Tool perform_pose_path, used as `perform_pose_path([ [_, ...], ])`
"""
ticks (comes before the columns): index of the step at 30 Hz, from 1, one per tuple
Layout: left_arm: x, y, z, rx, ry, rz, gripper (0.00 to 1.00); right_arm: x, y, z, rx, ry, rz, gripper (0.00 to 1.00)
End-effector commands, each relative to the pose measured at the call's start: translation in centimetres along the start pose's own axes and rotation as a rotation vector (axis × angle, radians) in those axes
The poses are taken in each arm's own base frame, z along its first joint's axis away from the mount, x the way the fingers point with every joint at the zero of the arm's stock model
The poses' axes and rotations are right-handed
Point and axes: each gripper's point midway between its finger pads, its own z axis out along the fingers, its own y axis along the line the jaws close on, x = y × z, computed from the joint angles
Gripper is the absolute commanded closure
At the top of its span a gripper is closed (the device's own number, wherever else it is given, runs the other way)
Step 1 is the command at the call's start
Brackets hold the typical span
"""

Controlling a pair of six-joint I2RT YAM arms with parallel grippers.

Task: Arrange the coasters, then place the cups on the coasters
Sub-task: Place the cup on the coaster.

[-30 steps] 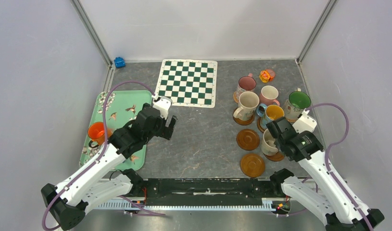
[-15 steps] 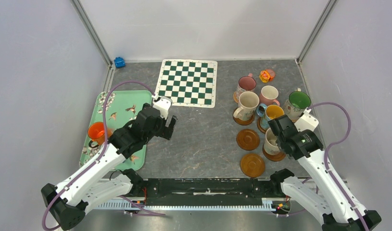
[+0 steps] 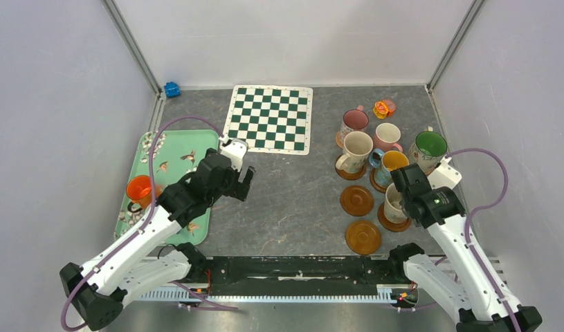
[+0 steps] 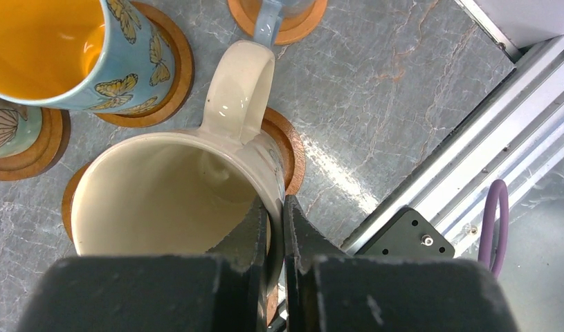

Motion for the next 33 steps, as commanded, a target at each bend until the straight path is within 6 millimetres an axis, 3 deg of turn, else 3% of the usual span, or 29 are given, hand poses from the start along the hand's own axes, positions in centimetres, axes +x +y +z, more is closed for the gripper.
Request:
perform_pose_path([
  [1,-0.77,-0.15,0.03,0.015,-0.026,0.016,0.0,-1.73,1.01,0.1,-0.04,-0.07,0.071,1.0],
  [13,-0.77,-0.14,0.03,0.015,-0.026,0.016,0.0,-1.27,0.6,0.53,-0.034,-0.063,0.084,1.0],
  [21,-0.77,-0.15,0.04,0.015,-0.025,0.016,0.0,-1.43,0.41,0.43,-0.038,-0.071,0.097,0.82],
  [33,-0.86,-0.16,0.09,0.015,-0.026,0.018,0.0,-1.79,0.4,0.18,-0.04,-0.074,0.101,0.79],
])
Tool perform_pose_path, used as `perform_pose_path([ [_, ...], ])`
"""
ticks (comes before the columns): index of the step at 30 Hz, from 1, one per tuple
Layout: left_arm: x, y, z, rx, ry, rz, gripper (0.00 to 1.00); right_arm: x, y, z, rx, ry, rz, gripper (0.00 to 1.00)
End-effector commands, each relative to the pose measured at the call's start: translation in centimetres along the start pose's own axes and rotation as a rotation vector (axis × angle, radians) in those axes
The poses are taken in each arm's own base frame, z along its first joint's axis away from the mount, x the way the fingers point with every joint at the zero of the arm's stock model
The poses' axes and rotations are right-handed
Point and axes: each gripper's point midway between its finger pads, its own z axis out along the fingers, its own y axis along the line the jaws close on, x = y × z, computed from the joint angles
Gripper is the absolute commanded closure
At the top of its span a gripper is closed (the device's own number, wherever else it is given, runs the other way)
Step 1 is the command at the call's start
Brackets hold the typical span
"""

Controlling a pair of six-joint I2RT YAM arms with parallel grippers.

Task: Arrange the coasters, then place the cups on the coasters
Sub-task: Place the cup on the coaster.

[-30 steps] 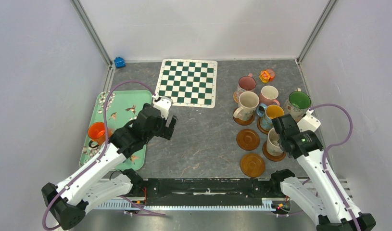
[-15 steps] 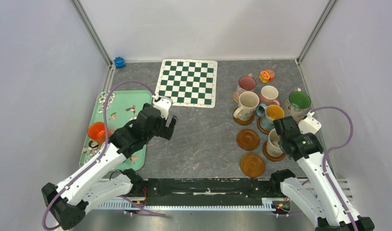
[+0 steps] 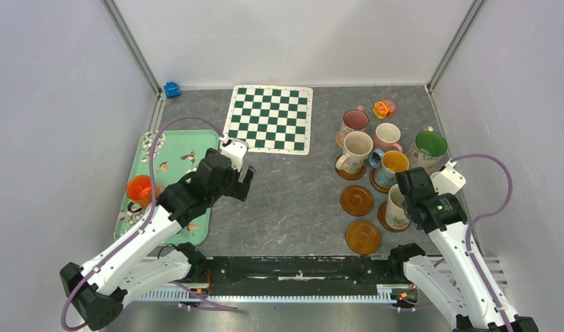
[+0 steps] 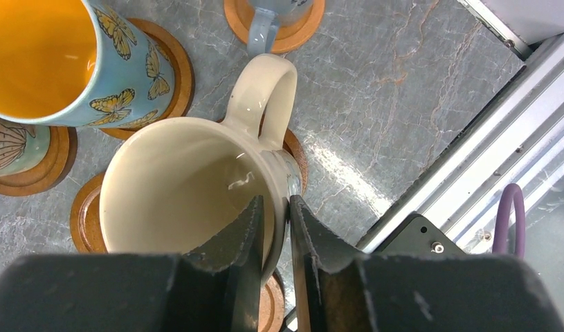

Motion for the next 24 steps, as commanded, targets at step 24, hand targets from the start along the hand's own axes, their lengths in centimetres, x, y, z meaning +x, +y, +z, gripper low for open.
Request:
perform_pose_path([
  [24,-0.81,-0.18,0.04,0.016,-0.025,0.017,0.0,-1.68,0.31,-0.32,-0.046,-0.091,0.112,0.9],
])
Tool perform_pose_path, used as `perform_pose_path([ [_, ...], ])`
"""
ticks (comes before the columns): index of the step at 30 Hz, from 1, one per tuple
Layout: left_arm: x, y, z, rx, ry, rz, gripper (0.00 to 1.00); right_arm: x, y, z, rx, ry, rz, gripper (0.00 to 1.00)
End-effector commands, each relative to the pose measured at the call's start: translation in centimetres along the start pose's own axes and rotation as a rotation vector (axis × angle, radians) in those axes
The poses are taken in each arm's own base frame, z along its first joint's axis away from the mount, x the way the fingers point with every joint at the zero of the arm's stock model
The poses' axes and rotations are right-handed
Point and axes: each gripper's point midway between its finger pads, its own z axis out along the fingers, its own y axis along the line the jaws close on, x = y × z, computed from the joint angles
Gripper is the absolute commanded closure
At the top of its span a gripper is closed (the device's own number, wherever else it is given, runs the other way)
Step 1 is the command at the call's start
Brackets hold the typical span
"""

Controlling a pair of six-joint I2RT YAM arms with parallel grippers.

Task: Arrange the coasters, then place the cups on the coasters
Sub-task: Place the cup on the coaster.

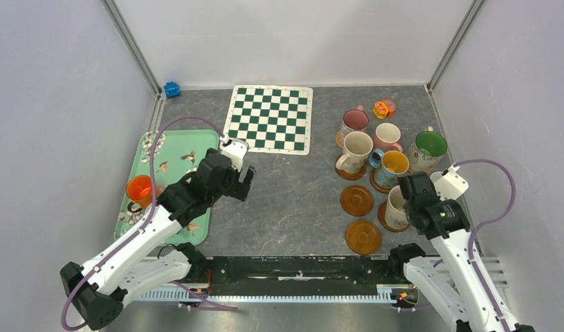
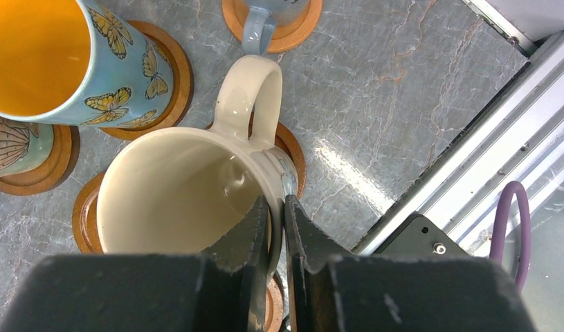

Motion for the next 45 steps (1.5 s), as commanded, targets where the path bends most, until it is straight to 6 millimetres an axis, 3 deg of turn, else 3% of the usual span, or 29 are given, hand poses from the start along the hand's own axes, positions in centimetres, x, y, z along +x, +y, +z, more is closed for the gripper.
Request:
perform_pose_path([
  [1,-0.9,-0.1,-0.1,0.016,-0.032,0.014,0.0,-1.9,1.0,-0.1,-0.031,-0.078,0.089,0.9],
  [18,-0.9,-0.2,0.0,0.018,-0.029,0.016,0.0,-2.6,1.3,0.3,-0.05,-0.133,0.106,0.9],
  [31,-0.9,-0.2,0.0,0.016,-0.029,0.016,0.0,-3.2,0.8,-0.1,-0.023,-0.146,0.082,0.7],
  [41,-0.9,0.0,0.0,0.009,-0.027,0.017,0.0,-7.4,1.8,-3.4,-0.06,-0.182,0.034,0.62],
  [45,-1.2,0.4,-0.1,-0.015,-0.038,-0.008,0.0,-10.5,5.0,-5.9,-0.226,-0.229,-0.069,0.57],
])
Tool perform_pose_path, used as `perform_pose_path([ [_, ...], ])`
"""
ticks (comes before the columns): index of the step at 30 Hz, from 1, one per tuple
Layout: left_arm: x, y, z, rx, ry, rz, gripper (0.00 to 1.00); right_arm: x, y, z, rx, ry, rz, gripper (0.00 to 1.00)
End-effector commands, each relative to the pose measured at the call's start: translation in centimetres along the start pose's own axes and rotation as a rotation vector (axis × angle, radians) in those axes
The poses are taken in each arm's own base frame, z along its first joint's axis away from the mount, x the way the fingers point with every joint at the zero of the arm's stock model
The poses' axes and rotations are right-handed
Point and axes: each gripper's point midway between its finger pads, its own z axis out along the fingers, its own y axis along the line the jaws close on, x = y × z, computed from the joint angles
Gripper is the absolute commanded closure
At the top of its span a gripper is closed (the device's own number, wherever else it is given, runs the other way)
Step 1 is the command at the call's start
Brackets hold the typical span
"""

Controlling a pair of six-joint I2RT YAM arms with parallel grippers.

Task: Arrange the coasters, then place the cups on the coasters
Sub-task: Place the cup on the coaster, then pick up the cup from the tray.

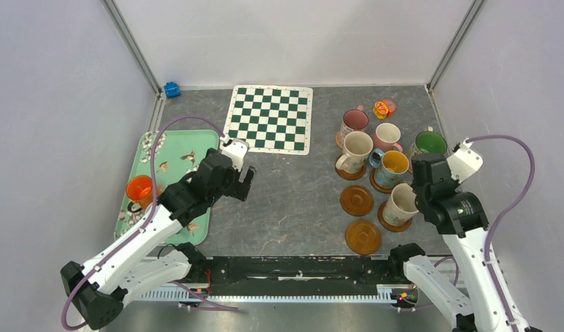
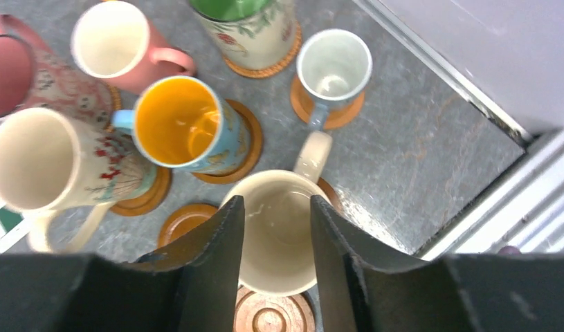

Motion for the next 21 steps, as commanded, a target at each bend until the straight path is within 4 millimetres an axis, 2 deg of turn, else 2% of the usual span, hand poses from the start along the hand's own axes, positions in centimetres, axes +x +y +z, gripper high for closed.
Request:
perform_pose_path([
  [1,-1.5,0.6,-0.4,-0.026,-0.05,-0.025,0.0,-4.4,4.3,-2.2,-0.227,-0.08,-0.116,0.57],
  [4,-2.3,1.3,-0.9,-0.067,-0.082,-0.087,0.0,-5.3,9.1,-3.9,-0.48,-0.095,-0.235,0.54],
  [6,-2.9,2.1,-1.2,-0.113,-0.109,-0.135,0.0,-4.8,11.7,-4.9,-0.618,-0.071,-0.263,0.53],
  [9,-3.4,3.0,-1.8,-0.157,-0.123,-0.183,0.0,-3.6,14.1,-5.0,-0.711,-0.013,-0.277,0.53],
  [13,-3.3,4.4,-2.0,-0.215,-0.109,-0.235,0.0,-0.4,16.7,-4.5,-0.804,0.104,-0.316,0.57],
  [16,-3.0,7.2,-2.3,-0.346,-0.131,-0.363,0.08,1.2,18.1,-4.9,-0.856,0.114,-0.316,0.6],
  [21,-1.9,12.8,-3.5,-0.564,-0.145,-0.615,0.12,4.1,20.8,-7.7,-0.972,0.134,-0.345,0.59],
])
